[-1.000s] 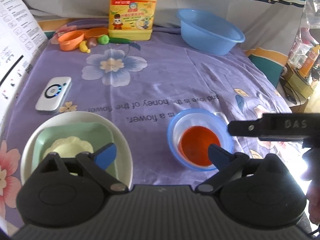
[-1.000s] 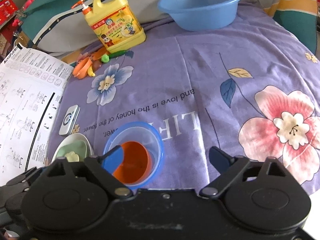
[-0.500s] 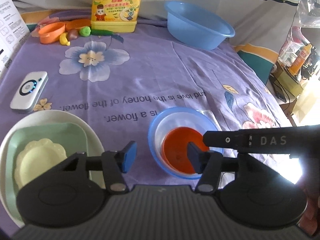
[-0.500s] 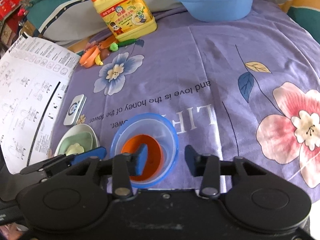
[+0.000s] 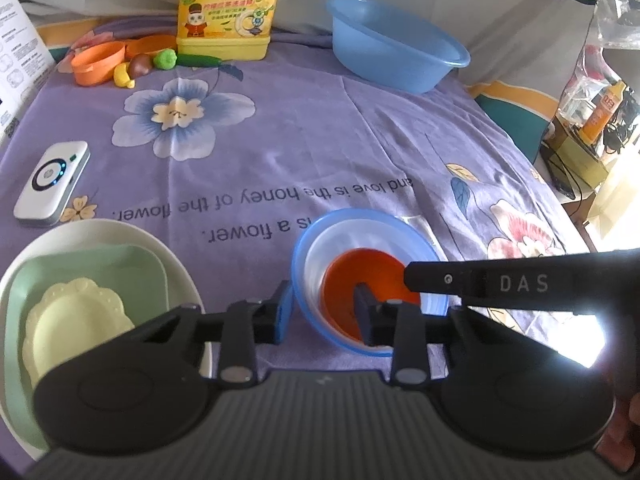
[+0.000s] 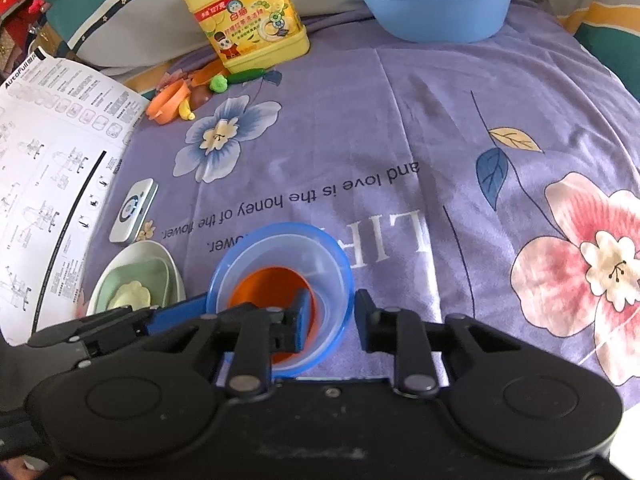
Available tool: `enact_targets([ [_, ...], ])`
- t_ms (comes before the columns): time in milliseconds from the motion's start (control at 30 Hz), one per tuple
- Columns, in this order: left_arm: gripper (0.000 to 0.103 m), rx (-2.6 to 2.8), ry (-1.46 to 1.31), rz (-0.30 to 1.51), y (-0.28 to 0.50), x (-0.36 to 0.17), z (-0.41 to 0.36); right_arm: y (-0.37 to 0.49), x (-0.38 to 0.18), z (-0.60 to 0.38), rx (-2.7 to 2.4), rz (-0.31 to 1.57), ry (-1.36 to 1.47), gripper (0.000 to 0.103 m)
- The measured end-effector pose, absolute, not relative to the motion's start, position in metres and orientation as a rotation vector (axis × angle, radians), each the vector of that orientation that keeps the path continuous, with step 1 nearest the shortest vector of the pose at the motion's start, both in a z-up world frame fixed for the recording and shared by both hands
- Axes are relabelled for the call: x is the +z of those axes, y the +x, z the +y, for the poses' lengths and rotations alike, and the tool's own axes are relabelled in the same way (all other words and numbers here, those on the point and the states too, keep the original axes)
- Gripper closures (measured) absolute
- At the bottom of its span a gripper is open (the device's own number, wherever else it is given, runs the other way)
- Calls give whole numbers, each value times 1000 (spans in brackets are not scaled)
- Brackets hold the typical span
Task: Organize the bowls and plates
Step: 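Carry the nested blue bowl stack with the right gripper onto the green tray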
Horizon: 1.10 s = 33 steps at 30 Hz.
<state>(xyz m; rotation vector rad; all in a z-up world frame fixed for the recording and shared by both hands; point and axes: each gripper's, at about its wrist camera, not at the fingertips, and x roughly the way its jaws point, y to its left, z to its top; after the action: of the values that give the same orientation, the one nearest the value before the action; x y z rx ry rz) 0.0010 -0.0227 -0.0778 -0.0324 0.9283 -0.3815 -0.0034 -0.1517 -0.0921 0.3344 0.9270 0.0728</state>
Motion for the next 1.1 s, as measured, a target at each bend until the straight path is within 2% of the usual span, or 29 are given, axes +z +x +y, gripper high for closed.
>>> enact_targets([
  [767, 76, -363, -41, 926, -2, -61, -16, 3, -79, -137, 51, 923, 272, 80],
  [1100, 76, -248, -78, 899, -7, -33, 32, 22, -55, -88, 166, 941, 230, 80],
])
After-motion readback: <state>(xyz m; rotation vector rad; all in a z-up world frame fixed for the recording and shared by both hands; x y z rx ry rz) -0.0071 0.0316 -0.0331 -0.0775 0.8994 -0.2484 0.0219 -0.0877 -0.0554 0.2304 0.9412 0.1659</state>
